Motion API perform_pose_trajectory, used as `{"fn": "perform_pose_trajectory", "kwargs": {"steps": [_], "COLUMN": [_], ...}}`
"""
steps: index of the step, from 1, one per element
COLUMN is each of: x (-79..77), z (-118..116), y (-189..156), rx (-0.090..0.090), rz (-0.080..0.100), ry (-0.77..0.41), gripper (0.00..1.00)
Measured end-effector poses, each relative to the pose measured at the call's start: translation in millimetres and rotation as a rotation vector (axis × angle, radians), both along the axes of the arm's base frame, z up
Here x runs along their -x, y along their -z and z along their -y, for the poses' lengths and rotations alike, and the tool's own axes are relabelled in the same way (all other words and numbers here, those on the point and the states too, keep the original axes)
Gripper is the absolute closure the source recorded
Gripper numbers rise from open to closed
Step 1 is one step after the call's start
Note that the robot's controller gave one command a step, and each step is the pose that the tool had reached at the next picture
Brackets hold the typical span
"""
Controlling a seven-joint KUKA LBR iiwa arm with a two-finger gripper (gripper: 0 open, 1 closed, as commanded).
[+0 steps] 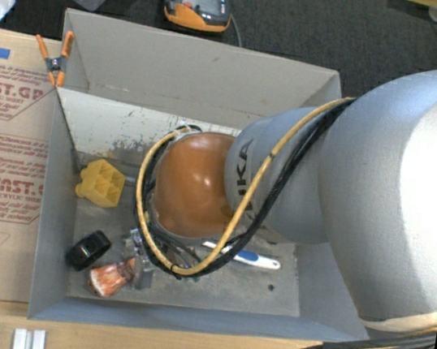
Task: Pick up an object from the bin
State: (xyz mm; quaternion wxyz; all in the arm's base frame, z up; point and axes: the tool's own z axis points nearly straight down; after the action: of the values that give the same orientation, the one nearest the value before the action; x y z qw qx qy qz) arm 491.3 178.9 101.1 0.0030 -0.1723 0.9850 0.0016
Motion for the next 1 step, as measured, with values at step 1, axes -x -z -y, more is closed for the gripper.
{"fn": "perform_pose_trajectory", "kwargs": {"steps": [1], "x": [-2.8], "z": [-25.5], "y": [11.9], "rx": [-0.002], "rz": [0.003], "ry": [-0.038], "gripper": [1.00]}}
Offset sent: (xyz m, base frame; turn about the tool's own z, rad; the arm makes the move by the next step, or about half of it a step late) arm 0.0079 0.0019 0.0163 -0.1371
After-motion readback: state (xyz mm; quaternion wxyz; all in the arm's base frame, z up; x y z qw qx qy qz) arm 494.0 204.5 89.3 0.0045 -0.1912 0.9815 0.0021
